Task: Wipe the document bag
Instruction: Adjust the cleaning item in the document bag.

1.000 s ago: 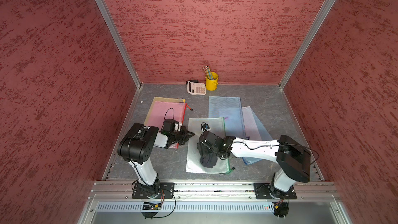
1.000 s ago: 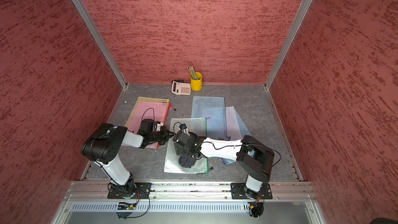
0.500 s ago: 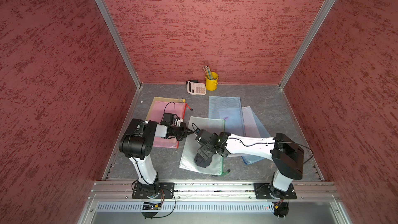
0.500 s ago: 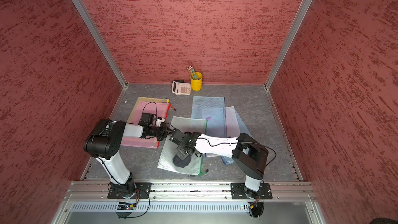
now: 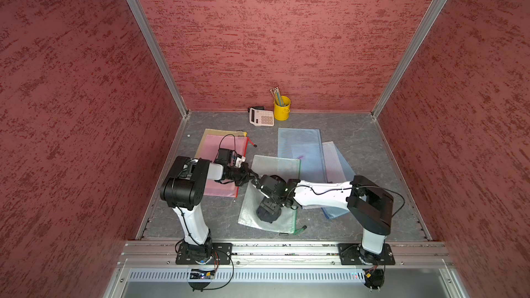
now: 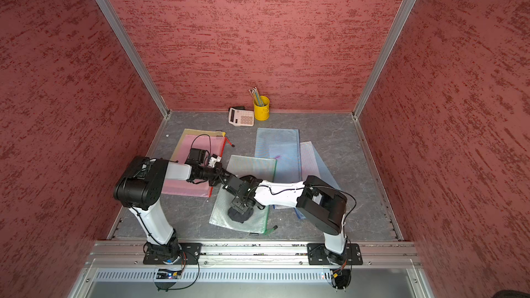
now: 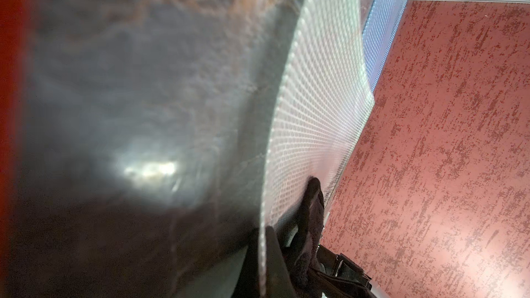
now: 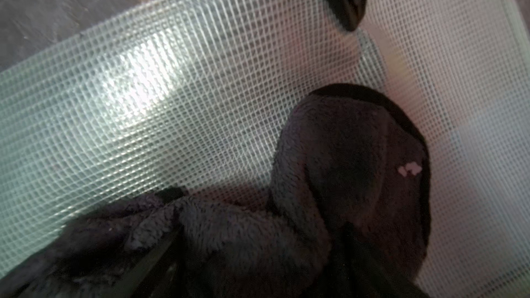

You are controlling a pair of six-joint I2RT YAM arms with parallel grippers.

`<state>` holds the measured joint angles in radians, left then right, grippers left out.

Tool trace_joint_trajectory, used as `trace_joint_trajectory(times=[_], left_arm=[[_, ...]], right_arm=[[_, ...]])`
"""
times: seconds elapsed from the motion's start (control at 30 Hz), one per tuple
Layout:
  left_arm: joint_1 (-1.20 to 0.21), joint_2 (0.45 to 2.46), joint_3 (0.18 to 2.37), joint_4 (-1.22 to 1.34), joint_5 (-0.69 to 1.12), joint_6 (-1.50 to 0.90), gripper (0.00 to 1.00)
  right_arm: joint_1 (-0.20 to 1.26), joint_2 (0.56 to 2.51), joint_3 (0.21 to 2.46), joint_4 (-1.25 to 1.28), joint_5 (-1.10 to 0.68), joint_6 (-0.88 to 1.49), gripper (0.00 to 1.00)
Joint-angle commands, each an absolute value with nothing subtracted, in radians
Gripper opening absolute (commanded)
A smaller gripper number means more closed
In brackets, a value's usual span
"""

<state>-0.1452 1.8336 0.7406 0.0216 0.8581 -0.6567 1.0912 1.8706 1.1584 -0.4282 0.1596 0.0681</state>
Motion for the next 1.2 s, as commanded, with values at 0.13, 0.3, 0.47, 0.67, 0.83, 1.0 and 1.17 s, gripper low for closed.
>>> trace_joint_trajectory(times=[0.13,0.3,0.47,0.67,0.83,1.0,1.17], left_arm=[[-0.132,1.791,0.672,-0.065,0.773,-0.681,0.0],[-0.119,1.783,0.655,-0.013,0.785,-0.723,0.0],[-0.111,1.767,0.633,0.005,0.792,-0.735,0.0],[-0.111,1.748,0.592,0.069,0.791,-0.782,0.0],[-0.131,1.734,0.563,0.122,0.767,-0.827,0.0],[-0.171,1.733,0.56,0.167,0.74,-0.868,0.0],[-0.181,1.74,0.561,0.187,0.722,-0.892,0.0]], right_arm=[[1.048,1.947,1.06,-0.471,0.073,0.416,0.5],[1.042,2.025,1.066,-0.604,0.167,0.576,0.28],[0.966,1.912,1.012,-0.696,0.273,0.696,0.17],[0.909,1.754,1.104,-0.772,0.413,0.713,0.08],[0.941,1.778,1.302,-0.681,0.442,0.686,0.06],[0.967,1.865,1.367,-0.481,0.425,0.684,0.05],[0.999,1.979,1.312,-0.422,0.364,0.714,0.04]])
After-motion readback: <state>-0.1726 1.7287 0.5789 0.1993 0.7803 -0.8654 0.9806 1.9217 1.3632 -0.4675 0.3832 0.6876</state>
